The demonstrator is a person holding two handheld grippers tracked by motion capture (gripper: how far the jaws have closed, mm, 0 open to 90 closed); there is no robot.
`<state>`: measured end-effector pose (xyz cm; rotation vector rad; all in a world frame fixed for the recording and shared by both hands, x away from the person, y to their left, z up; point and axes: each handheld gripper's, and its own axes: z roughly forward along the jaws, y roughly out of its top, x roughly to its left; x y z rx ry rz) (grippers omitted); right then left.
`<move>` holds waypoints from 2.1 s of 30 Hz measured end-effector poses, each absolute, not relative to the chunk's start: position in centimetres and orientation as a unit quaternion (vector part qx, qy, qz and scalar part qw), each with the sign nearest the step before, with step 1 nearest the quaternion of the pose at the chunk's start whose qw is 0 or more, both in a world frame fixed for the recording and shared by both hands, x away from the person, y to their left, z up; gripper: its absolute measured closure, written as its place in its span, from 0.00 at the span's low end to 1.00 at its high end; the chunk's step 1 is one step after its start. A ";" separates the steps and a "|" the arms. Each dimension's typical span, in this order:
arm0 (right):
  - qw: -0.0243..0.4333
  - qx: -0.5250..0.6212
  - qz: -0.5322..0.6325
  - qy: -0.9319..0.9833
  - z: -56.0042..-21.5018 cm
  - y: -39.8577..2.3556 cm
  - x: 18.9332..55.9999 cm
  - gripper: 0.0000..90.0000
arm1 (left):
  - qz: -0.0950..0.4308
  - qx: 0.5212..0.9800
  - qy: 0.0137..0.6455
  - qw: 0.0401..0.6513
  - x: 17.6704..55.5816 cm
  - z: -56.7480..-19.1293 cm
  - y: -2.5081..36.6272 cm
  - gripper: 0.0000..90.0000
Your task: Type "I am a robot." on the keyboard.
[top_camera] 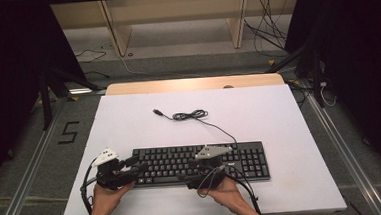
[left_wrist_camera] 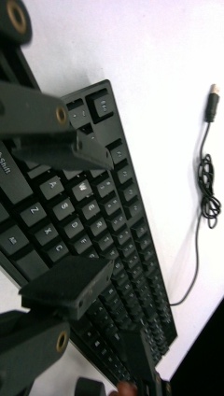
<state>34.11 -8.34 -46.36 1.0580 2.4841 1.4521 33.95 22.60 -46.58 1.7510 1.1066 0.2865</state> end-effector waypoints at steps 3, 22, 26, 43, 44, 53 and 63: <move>0.036 0.343 0.472 0.811 -46.5 -8.2 34.1 0.39 | 0.120 0.720 0.455 0.510 33.8 -46.4 22.7 0.42; 0.031 0.334 0.453 0.826 -47.2 -7.1 34.0 0.64 | 0.124 0.712 0.436 0.537 33.1 -45.9 22.6 0.33; 0.034 0.332 0.451 0.828 -47.4 -6.8 34.0 0.78 | 0.124 0.711 0.434 0.539 33.0 -45.9 22.5 0.33; 0.027 0.320 0.435 0.841 -48.3 -5.7 34.0 1.00 | 0.125 0.714 0.423 0.543 32.8 -45.8 22.3 0.32; 0.027 0.319 0.434 0.842 -48.3 -5.7 34.0 1.00 | 0.125 0.714 0.423 0.543 32.8 -45.8 22.3 0.32; 0.029 0.321 0.426 0.846 -48.6 -5.5 34.1 1.00 | 0.125 0.715 0.423 0.543 32.8 -45.8 22.3 0.32; 0.036 0.320 0.417 0.850 -48.9 -5.4 34.1 1.00 | 0.125 0.715 0.424 0.542 32.8 -45.8 22.2 0.32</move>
